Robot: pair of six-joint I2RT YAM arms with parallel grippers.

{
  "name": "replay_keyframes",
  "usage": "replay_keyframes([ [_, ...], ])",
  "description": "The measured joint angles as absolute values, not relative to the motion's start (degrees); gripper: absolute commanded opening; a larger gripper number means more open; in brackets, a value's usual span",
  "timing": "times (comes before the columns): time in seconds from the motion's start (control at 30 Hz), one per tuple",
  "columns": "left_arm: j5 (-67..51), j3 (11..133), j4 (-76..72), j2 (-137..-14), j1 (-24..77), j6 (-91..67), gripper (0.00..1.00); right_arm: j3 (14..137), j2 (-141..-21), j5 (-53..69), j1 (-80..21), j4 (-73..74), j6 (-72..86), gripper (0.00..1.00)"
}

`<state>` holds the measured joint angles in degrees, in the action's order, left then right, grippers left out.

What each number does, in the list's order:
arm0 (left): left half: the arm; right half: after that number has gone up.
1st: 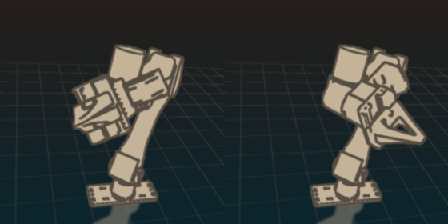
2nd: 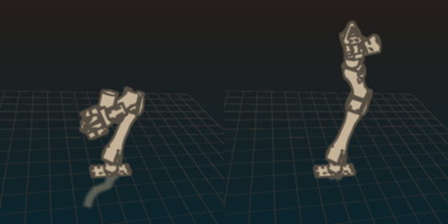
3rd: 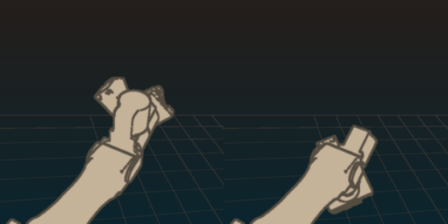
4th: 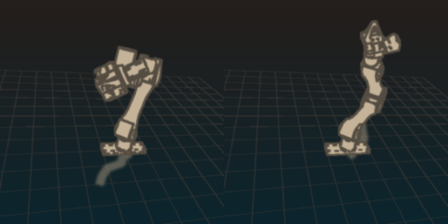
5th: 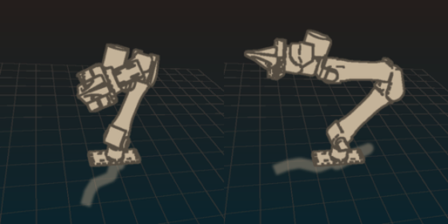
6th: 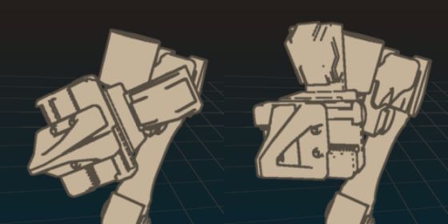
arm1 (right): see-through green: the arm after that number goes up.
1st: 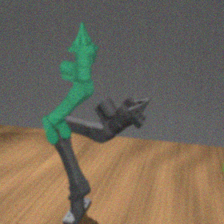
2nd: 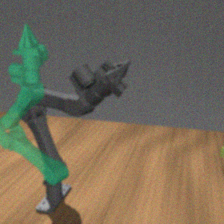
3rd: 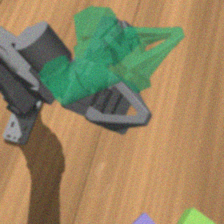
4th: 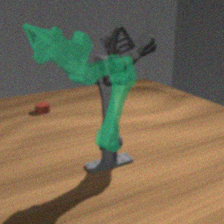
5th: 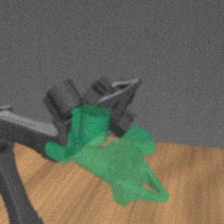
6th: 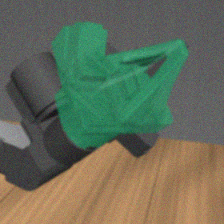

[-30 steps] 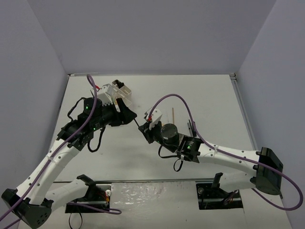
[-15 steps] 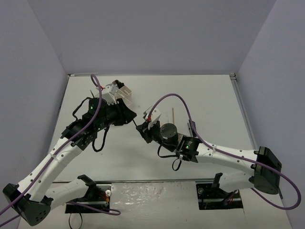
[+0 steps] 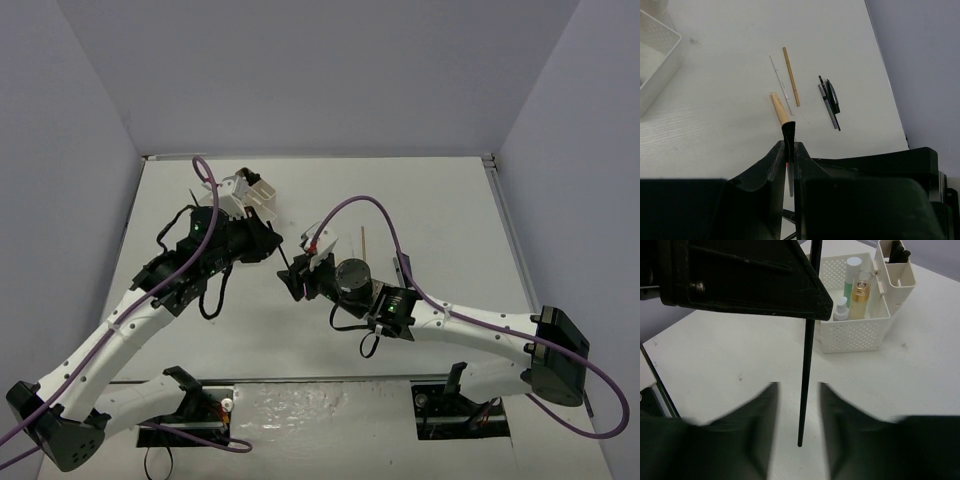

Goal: Organize the makeup

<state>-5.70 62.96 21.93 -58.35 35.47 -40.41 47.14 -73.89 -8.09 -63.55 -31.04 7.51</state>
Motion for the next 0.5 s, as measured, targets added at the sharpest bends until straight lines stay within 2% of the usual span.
replay_keyframes([
  [0.1,-4.48,62.96,21.89,-58.35,35.68,-39.44,0.00,47.16,-73.89,-8.44,-63.81,-30.89,7.70,0.86],
  [0.2,-1.37,62.96,22.19,-58.40,35.68,-37.52,0.00,47.35,-73.79,-10.92,-63.85,-29.30,8.28,0.99],
  [0.37,5.81,64.88,23.87,-59.95,33.02,-32.09,0.00,48.03,-72.56,-18.04,-63.78,-23.45,9.56,1.00],
  [0.5,8.57,68.96,23.64,-62.77,24.75,-28.69,0.00,47.74,-68.62,-23.27,-62.92,-18.64,10.80,1.00],
])
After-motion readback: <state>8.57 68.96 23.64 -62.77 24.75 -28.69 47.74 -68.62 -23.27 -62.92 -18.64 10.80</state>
